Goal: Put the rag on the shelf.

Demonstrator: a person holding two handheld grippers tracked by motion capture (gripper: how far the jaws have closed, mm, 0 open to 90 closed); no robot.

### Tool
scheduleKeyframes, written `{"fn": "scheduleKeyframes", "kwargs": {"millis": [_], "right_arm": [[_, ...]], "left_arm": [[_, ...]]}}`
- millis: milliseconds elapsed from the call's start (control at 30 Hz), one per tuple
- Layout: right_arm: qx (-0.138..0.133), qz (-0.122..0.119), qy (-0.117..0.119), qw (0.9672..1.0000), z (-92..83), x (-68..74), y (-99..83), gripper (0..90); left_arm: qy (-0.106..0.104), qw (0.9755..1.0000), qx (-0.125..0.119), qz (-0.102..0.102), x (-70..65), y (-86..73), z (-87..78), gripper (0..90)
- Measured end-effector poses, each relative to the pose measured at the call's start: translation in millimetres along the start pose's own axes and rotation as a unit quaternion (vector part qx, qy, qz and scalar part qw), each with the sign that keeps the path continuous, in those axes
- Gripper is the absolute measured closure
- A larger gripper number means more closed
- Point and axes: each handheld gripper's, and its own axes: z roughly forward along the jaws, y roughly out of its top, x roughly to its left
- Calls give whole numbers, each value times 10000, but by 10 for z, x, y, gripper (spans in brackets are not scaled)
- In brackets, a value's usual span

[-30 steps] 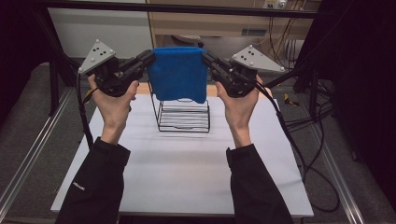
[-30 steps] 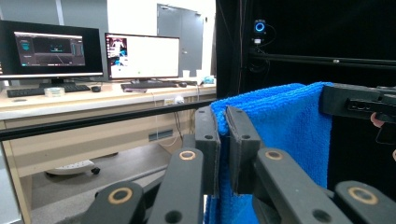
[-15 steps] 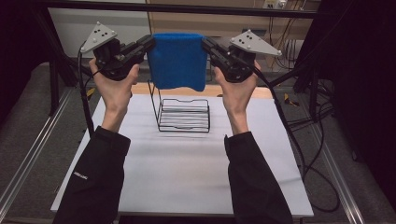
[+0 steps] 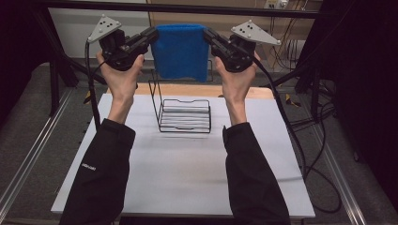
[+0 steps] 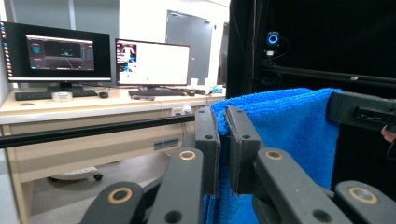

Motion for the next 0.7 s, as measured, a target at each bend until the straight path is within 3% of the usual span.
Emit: {"fn": "scheduleKeyframes", "kwargs": {"millis": [433, 700], "right_arm": [[263, -204, -90, 9994, 169, -109, -101, 859], [402, -184, -102, 9990, 233, -158, -183, 860]], "left_arm": [[172, 9997, 112, 119, 94, -91, 146, 839], [119, 9997, 189, 140, 154, -180, 199, 839]]}}
